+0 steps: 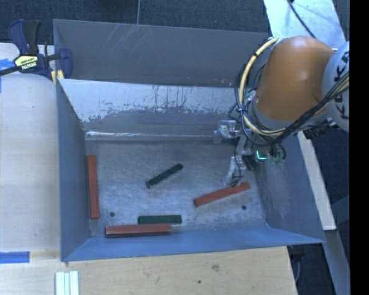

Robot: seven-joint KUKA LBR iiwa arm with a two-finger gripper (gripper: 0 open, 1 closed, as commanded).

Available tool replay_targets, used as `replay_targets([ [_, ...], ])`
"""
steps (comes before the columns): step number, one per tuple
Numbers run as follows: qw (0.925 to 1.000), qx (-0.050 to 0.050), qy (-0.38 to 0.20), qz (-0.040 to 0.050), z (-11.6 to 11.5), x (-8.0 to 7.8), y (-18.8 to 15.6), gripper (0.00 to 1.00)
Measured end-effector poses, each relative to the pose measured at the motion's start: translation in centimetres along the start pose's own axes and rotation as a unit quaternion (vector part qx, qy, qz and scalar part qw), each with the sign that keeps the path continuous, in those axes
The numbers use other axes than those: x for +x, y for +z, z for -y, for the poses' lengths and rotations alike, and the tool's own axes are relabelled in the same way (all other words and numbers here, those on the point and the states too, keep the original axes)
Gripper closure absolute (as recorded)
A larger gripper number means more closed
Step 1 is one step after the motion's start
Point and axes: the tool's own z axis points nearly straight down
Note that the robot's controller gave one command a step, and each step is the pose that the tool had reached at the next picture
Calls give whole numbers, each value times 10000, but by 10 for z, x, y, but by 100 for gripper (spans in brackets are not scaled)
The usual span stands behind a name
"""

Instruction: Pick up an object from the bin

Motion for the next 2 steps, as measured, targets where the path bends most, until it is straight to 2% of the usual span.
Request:
replay_targets([
  [1,9998,3,-176,0,44,26,138,0],
  [2,9967,0,808,58,45,30,103,0],
])
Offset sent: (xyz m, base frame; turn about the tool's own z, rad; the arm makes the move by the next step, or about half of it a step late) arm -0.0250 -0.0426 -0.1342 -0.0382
